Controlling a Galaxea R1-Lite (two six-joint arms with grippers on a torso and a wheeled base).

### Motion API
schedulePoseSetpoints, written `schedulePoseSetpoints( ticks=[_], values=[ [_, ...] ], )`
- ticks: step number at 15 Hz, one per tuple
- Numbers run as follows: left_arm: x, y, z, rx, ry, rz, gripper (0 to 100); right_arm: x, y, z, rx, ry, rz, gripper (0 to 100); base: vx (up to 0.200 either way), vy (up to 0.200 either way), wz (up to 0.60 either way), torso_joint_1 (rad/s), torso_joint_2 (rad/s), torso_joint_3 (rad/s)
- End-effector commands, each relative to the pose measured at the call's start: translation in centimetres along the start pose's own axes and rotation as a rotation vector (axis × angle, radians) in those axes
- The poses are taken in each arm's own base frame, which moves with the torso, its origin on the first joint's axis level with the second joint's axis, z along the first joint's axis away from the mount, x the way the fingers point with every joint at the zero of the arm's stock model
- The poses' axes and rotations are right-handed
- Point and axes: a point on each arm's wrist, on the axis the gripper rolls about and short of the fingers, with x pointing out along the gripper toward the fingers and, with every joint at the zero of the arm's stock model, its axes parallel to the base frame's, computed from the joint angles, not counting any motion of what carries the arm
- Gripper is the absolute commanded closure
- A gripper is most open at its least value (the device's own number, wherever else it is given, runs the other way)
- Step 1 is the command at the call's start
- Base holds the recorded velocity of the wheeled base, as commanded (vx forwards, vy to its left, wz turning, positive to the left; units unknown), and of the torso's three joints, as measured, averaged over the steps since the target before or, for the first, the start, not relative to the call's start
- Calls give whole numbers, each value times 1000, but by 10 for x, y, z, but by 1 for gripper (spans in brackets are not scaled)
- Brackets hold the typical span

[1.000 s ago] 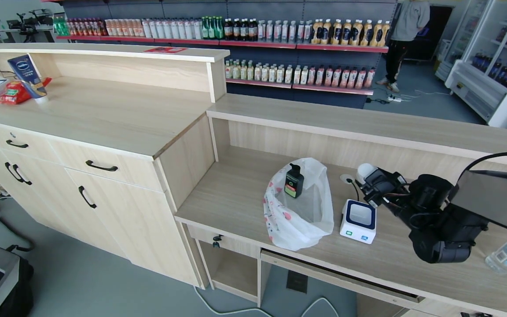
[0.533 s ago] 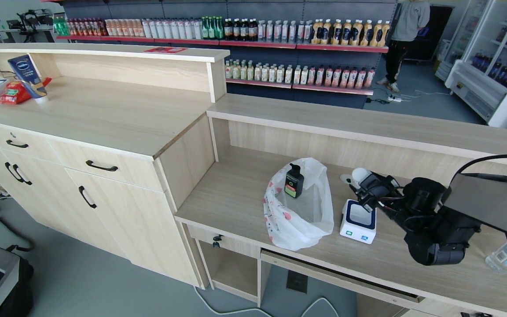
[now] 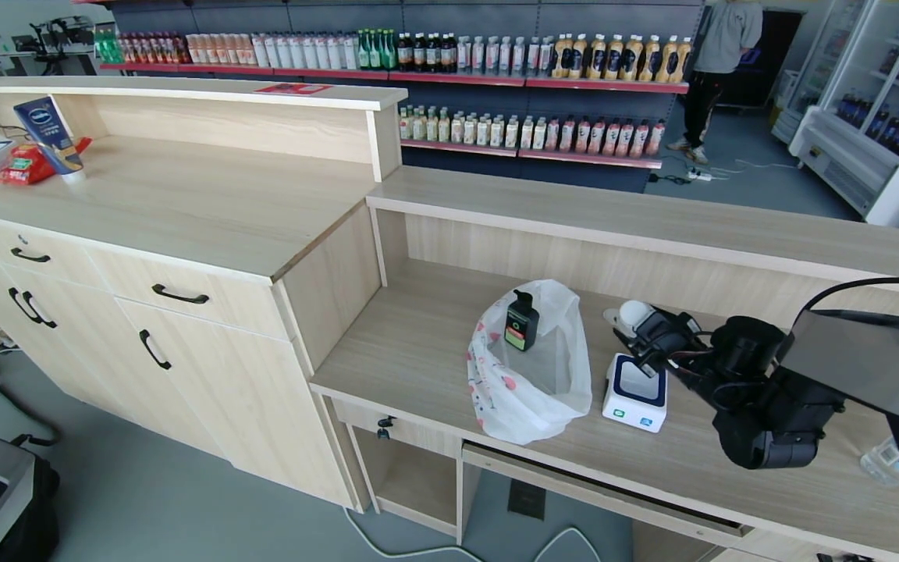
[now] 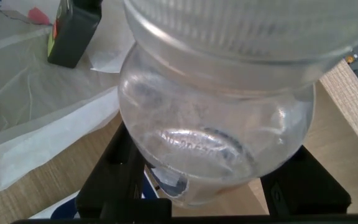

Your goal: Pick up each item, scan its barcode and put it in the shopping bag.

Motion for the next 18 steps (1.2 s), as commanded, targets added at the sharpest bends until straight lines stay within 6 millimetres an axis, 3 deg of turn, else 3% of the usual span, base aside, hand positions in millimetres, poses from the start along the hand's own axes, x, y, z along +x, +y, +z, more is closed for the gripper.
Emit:
schedulePoseSetpoints(
  ticks=[1, 6, 18],
  values=[
    [0, 0, 0, -1, 1, 0, 0, 4, 0, -1, -5, -11, -7, 100, 0, 0, 0, 0, 0, 0],
    [0, 0, 0, -1, 2, 0, 0, 11, 2, -7, 81, -30, -7, 100, 0, 0, 0, 0, 0, 0],
    [0, 0, 0, -1, 1, 0, 0, 29, 8, -20, 64, -110, 14, 100, 0, 0, 0, 0, 0, 0]
  ],
)
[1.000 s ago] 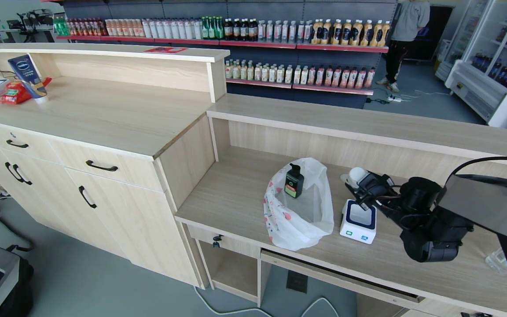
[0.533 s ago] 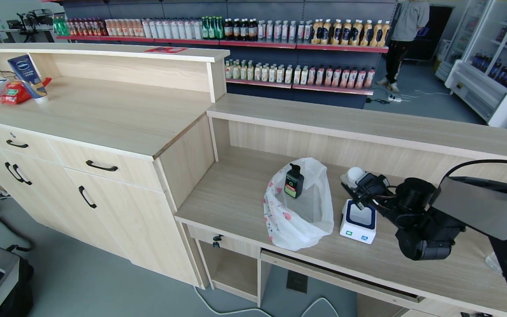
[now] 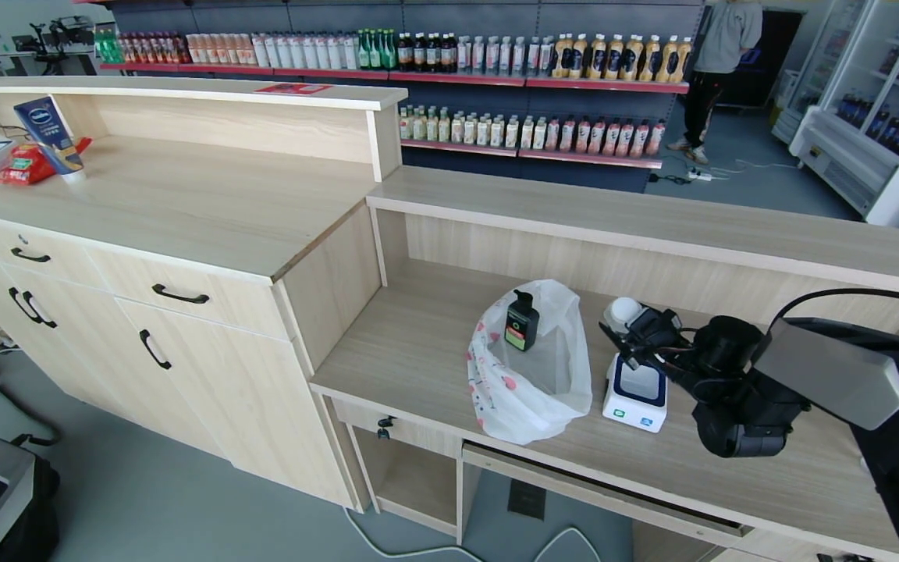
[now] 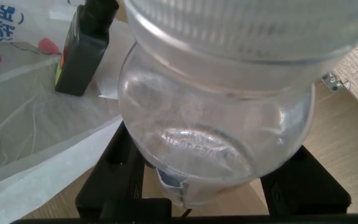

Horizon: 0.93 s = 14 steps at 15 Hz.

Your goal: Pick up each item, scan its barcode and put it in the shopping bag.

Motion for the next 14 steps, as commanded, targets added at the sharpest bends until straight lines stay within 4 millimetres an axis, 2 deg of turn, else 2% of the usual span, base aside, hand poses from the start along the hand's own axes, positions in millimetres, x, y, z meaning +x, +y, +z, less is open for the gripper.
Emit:
schedulePoseSetpoints(
  ticks=[1, 14],
  values=[
    [0, 0, 0, 0, 2, 0, 0, 0, 1, -1, 0, 1, 2, 100, 0, 0, 0, 0, 0, 0],
    [0, 0, 0, 0, 2, 0, 0, -1, 0, -5, -34, -5, 9, 100, 0, 0, 0, 0, 0, 0]
  ],
)
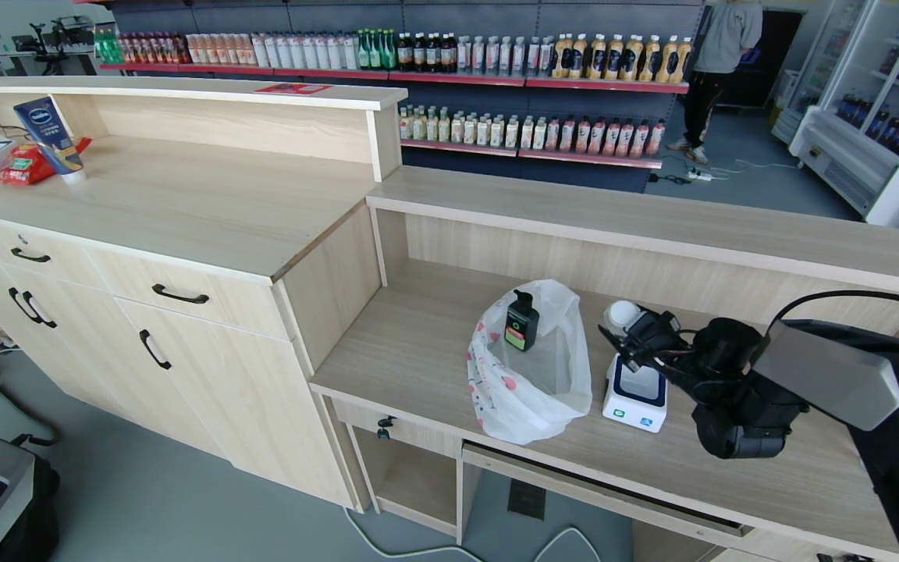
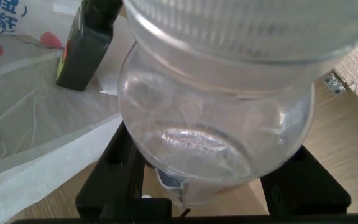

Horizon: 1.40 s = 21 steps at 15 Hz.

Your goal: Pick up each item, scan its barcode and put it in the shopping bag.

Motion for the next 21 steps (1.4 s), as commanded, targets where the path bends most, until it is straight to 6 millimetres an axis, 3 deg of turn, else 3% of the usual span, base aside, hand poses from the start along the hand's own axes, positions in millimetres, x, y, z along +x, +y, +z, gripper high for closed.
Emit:
schedulePoseSetpoints(
  ticks=[1, 21],
  values=[
    [0, 0, 0, -1, 1, 0, 0, 0, -2, -2, -14, -3, -3, 100, 0, 0, 0, 0, 0, 0],
    [0, 0, 0, -1, 1, 0, 0, 6, 14, -17, -22, -7, 17, 100, 0, 0, 0, 0, 0, 0]
  ],
)
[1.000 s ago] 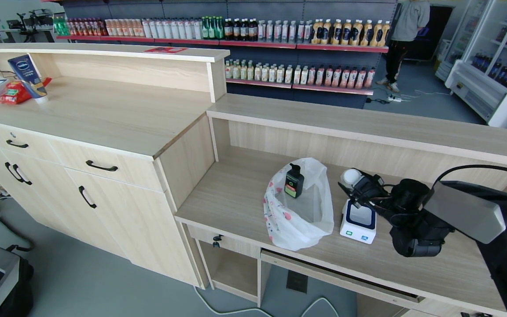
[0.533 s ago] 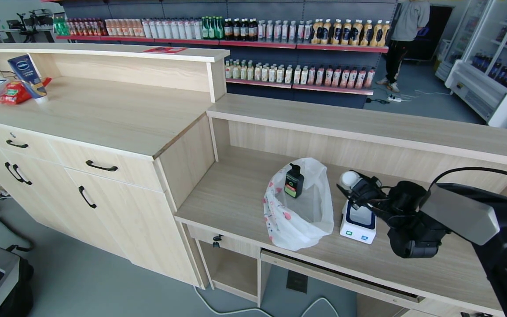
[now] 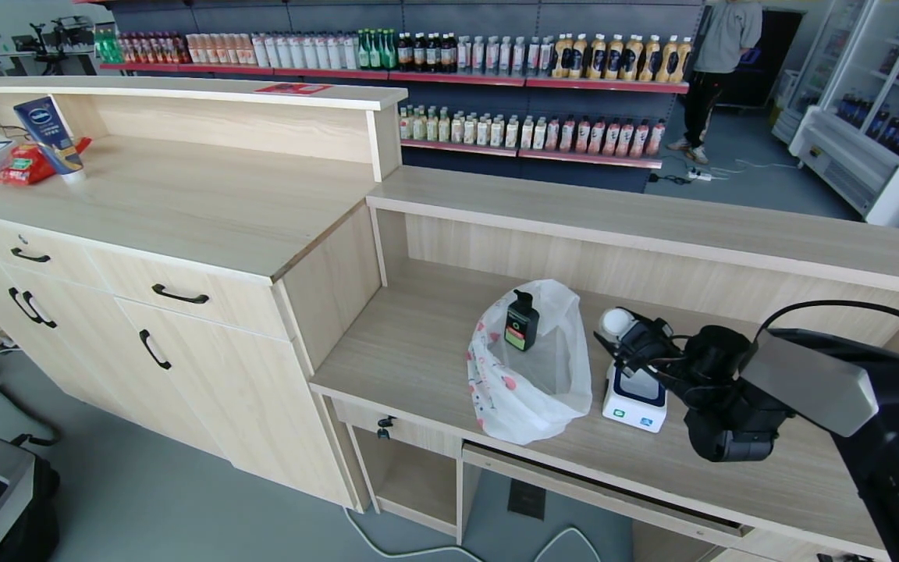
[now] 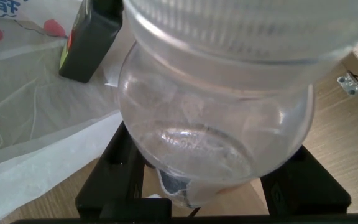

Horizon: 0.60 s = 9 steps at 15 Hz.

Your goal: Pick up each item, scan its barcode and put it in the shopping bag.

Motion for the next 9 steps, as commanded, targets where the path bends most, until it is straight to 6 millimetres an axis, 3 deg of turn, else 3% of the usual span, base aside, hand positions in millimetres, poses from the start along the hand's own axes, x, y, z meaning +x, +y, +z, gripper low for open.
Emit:
schedulePoseSetpoints(
  ticks=[1, 9],
  values=[
    [0, 0, 0, 0, 3, 0, 0, 0, 2, -2, 1, 2, 2, 100, 0, 0, 0, 0, 0, 0],
    [0, 0, 0, 0, 3, 0, 0, 1, 5, -6, 4, 3, 5, 100, 0, 0, 0, 0, 0, 0]
  ],
)
